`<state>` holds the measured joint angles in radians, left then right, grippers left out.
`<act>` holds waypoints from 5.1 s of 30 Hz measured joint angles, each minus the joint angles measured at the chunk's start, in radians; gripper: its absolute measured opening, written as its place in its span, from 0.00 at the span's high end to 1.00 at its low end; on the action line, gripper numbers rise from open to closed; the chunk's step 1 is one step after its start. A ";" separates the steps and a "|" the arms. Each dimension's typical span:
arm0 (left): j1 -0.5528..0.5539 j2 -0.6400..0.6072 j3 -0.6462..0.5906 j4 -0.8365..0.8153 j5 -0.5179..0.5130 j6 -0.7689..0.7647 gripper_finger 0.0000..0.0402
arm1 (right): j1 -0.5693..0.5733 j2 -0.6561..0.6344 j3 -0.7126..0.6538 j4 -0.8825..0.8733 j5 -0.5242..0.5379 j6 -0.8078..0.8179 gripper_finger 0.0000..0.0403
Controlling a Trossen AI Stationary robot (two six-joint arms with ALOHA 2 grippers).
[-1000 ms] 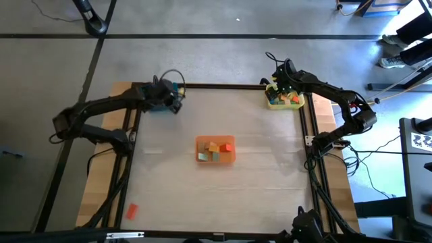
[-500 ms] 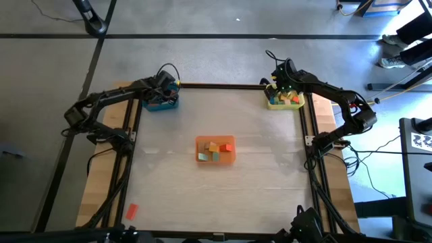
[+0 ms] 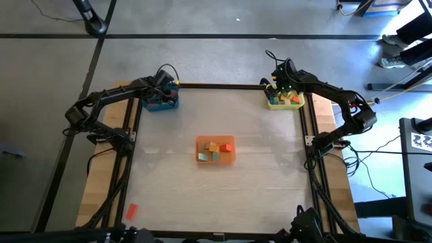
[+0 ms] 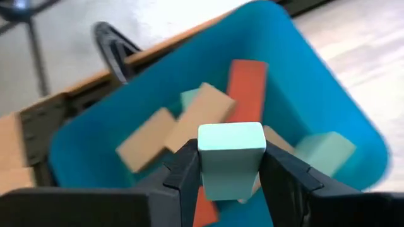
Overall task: Sort blocks by size
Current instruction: Put the blue rectangular block into the blue bin, then put the orange rectangular block into the blue bin
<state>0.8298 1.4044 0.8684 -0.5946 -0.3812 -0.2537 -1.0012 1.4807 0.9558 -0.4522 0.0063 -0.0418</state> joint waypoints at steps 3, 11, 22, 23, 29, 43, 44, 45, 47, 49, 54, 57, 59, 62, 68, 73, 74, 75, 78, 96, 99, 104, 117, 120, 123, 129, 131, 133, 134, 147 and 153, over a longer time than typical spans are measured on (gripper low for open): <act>0.008 0.000 0.000 0.006 0.071 0.016 0.64 | 0.000 0.000 0.000 0.000 0.000 0.000 0.25; 0.038 -0.005 0.015 -0.035 0.110 0.026 0.44 | 0.000 0.000 0.000 -0.010 -0.025 -0.003 0.25; -0.149 -0.191 0.068 -0.047 0.126 0.065 0.45 | 0.000 0.000 0.000 -0.027 -0.026 -0.021 0.25; -0.181 -0.210 0.068 -0.048 0.139 0.079 0.45 | 0.000 0.000 0.000 -0.030 -0.026 -0.026 0.25; -0.426 -0.275 0.068 -0.049 0.204 0.135 0.44 | -0.001 0.000 0.000 -0.023 -0.026 -0.045 0.25; -0.941 -0.200 0.068 -0.239 0.203 -0.146 0.44 | 0.000 0.000 0.000 -0.021 -0.026 -0.045 0.25; -0.969 -0.196 0.068 -0.264 0.204 -0.197 0.44 | 0.000 0.000 0.000 -0.021 -0.026 -0.045 0.25; -0.995 -0.190 0.068 -0.284 0.205 -0.246 0.44 | 0.000 0.000 0.000 -0.021 -0.025 -0.045 0.25; -1.047 -0.179 0.068 -0.317 0.225 -0.339 0.44 | 0.000 0.000 0.000 -0.021 -0.025 -0.045 0.25; -1.092 -0.165 0.068 -0.342 0.253 -0.429 0.44 | 0.000 0.000 0.000 -0.020 -0.026 -0.045 0.25; -1.190 -0.122 0.068 -0.376 0.338 -0.671 0.44 | 0.000 0.000 0.000 -0.024 -0.026 -0.045 0.25; -1.237 -0.085 0.068 -0.390 0.415 -0.809 0.44 | 0.000 0.000 0.000 -0.029 -0.026 -0.045 0.25; -1.269 -0.059 0.068 -0.395 0.472 -0.899 0.44 | 0.000 0.000 0.000 -0.029 -0.026 -0.045 0.25; -1.316 -0.020 0.068 -0.396 0.559 -1.022 0.44 | 0.000 0.000 0.000 -0.029 -0.025 -0.045 0.25; -1.407 0.052 0.068 -0.397 0.701 -1.270 0.44 | 0.000 0.000 0.000 -0.029 -0.026 -0.044 0.25; -1.474 0.098 0.068 -0.376 0.779 -1.411 0.44 | 0.000 0.000 0.000 -0.030 -0.026 -0.042 0.25; -1.485 0.105 0.068 -0.371 0.792 -1.439 0.44 | 0.000 0.000 0.000 -0.029 -0.026 -0.042 0.25; -1.495 0.113 0.068 -0.360 0.800 -1.467 0.44 | 0.000 0.000 0.000 -0.030 -0.026 -0.042 0.25; -1.531 0.133 0.068 -0.317 0.819 -1.562 0.44 | 0.000 0.000 0.000 -0.029 -0.026 -0.042 0.25; -1.699 0.261 0.039 -0.179 0.912 -1.757 0.44 | 0.000 0.000 0.000 -0.031 -0.026 -0.042 0.25; -1.716 0.261 0.005 -0.103 0.919 -1.792 0.44 | 0.000 0.000 0.000 -0.031 -0.026 -0.038 0.25; -1.736 0.261 -0.041 -0.027 0.916 -1.846 0.44 | 0.000 0.000 0.000 -0.028 -0.026 -0.036 0.25; -1.721 0.258 -0.093 0.042 0.928 -1.850 0.44 | 0.000 0.000 0.000 -0.024 -0.026 -0.035 0.25; -1.718 0.258 -0.094 0.050 0.926 -1.827 0.44 | 0.000 0.000 0.000 -0.023 -0.026 -0.035 0.25; -1.724 0.258 -0.094 0.056 0.922 -1.807 0.45 | 0.000 0.000 0.000 -0.022 -0.026 -0.035 0.25; -1.731 0.259 -0.094 0.059 0.920 -1.782 0.55 | 0.000 0.000 0.000 -0.021 -0.026 -0.035 0.25; -1.732 0.260 -0.095 0.060 0.920 -1.757 0.62 | 0.000 0.000 0.000 -0.022 -0.026 -0.035 0.25; -1.733 0.261 -0.095 0.059 0.918 -1.729 0.68 | 0.000 0.000 0.000 -0.022 -0.026 -0.035 0.25; -1.733 0.261 -0.095 0.058 0.917 -1.717 0.70 | 0.000 0.000 0.000 -0.022 -0.026 -0.035 0.25; -1.711 0.247 -0.098 0.058 0.918 -1.596 0.89 | 0.000 0.000 0.000 -0.020 -0.026 -0.035 0.25; -1.641 0.198 -0.085 0.051 0.916 -1.506 0.89 | 0.000 0.000 0.000 -0.021 -0.026 -0.035 0.25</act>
<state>-0.8111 1.6020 0.7838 -0.5434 0.5350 -1.7601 -1.0008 1.4811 0.9558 -0.4728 -0.0200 -0.0765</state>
